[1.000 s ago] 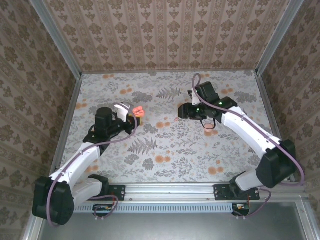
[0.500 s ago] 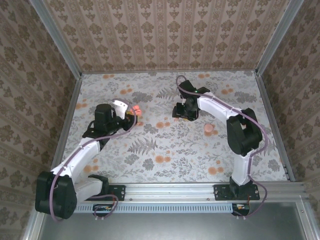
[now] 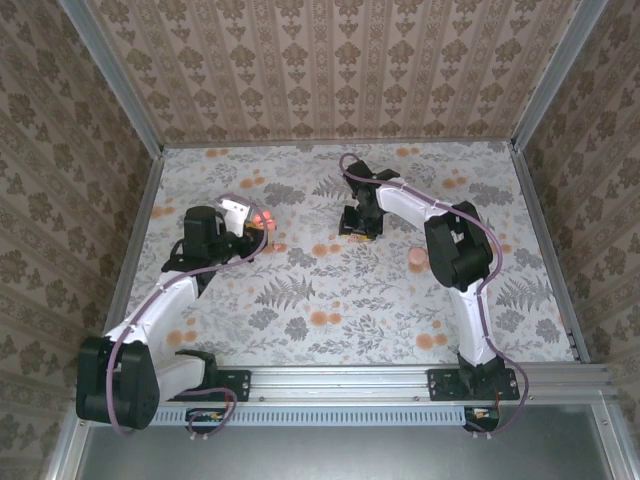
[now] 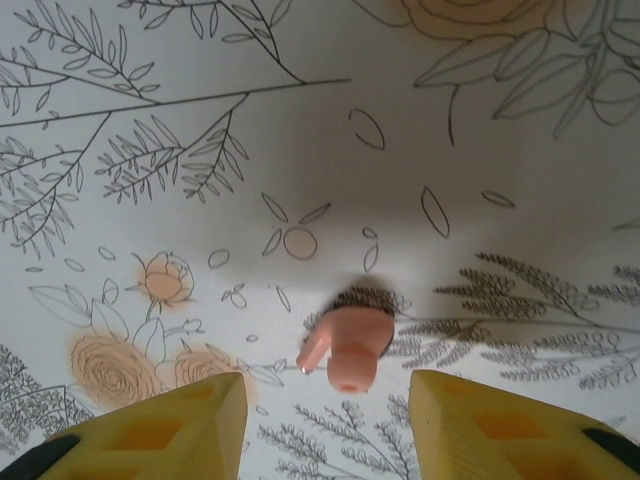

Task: Insert the wireless bluetooth earbuds into the charging case

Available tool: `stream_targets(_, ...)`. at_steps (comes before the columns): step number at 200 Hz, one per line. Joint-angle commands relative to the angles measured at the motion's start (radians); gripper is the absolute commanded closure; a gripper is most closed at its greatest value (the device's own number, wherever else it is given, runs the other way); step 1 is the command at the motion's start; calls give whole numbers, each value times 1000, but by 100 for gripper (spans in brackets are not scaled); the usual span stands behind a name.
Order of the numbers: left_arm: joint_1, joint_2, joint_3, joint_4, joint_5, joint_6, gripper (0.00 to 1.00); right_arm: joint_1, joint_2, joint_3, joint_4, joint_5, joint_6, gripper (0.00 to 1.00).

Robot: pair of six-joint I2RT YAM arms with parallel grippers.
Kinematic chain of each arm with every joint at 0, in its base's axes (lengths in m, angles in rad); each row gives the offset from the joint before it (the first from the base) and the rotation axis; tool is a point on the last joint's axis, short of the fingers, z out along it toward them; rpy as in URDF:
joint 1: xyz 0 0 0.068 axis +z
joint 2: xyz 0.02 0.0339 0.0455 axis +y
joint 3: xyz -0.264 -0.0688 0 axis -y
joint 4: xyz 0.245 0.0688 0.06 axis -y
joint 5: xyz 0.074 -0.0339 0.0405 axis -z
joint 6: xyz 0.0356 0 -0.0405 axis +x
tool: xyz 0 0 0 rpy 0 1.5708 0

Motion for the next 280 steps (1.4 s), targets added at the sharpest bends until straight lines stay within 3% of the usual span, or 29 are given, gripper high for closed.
stream_targets(1,15,12,32,1,40,18,81,-7,41,56,-67,11,-18,55)
stream_targets(89,33,27,33,10,59,17,81,1,97,106,-148,42,-71,66)
stream_targets(161,34,19,38,-3,71,9,81,5,23,5,-149,58,-124,74)
stream_targets(250,6,18,18,21,94,4,81,32,-189,-335,-58,51,-67,74)
stream_targets(280,-29,27,0,56,107,9,81,32,-217,-385,-21,48,-48,67)
